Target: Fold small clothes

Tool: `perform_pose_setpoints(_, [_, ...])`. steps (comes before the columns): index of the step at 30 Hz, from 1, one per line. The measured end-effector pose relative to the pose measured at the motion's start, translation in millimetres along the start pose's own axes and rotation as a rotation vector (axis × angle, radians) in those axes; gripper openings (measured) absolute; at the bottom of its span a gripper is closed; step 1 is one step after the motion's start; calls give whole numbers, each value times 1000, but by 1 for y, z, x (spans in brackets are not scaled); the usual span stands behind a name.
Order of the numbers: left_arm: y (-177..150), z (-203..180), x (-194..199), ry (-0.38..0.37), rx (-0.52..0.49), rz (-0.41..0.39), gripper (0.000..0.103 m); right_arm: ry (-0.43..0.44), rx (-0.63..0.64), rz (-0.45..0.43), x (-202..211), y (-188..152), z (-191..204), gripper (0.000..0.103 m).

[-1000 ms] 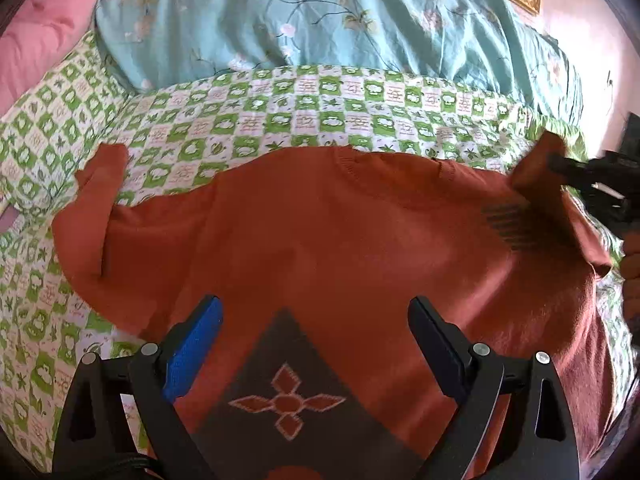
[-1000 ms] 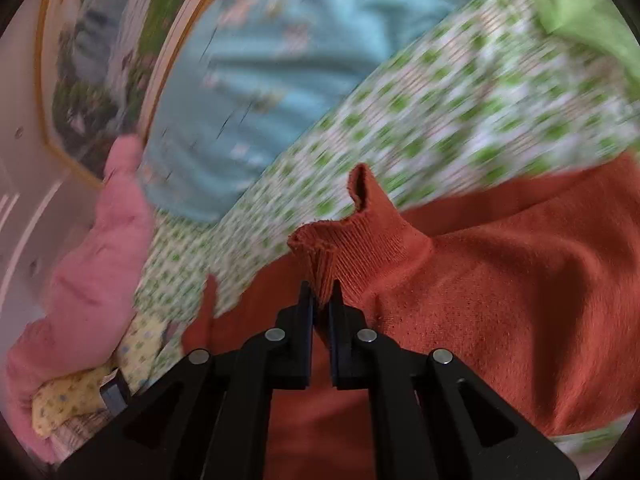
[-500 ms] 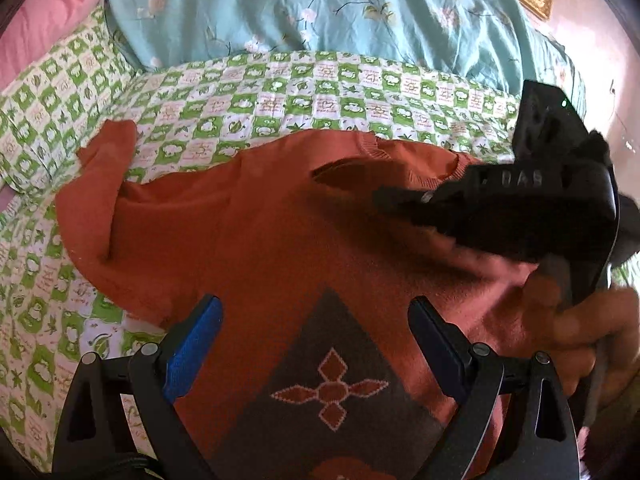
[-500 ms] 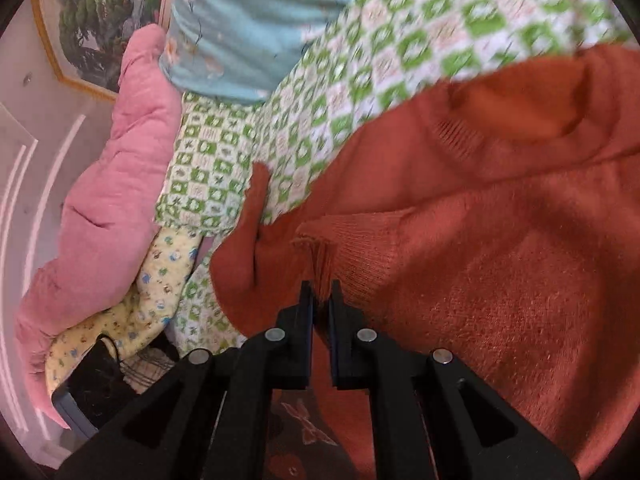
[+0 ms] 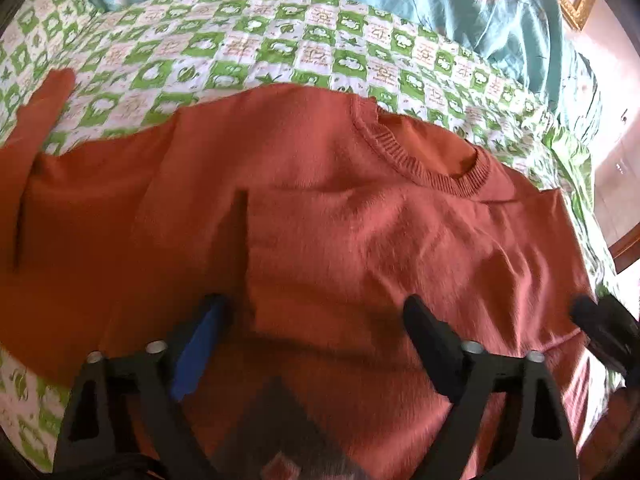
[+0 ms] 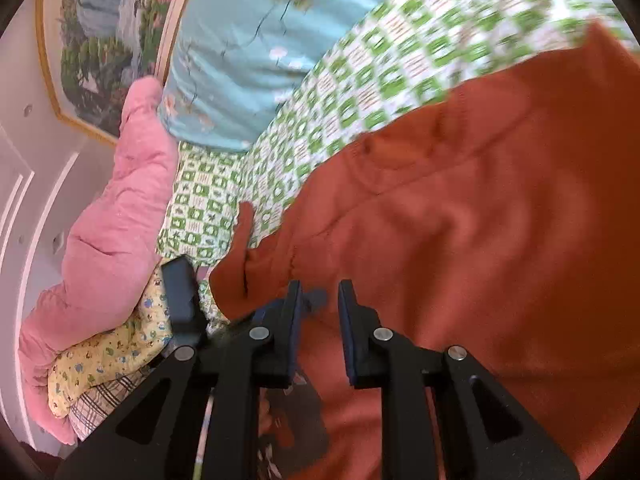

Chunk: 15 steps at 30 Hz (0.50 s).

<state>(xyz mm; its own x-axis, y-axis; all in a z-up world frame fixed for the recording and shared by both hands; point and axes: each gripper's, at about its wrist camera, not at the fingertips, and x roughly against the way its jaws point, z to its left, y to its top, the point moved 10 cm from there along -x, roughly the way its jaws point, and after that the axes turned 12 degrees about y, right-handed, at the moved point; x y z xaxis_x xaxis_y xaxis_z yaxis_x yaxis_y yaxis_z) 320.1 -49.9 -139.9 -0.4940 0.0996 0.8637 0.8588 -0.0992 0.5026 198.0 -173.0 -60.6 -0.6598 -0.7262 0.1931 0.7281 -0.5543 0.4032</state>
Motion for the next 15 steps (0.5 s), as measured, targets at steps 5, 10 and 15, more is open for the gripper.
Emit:
perform_pose_setpoints(5, [15, -5, 11, -9, -13, -78, 12, -73, -6, -77, 45, -10, -7, 21])
perform_pose_setpoints(10, [26, 36, 41, 122, -8, -207, 11, -168, 36, -187, 91, 5, -17, 21])
perform_pose_setpoints(15, [18, 51, 29, 141, 6, -167, 11, -347, 43, -249, 126, 29, -53, 38])
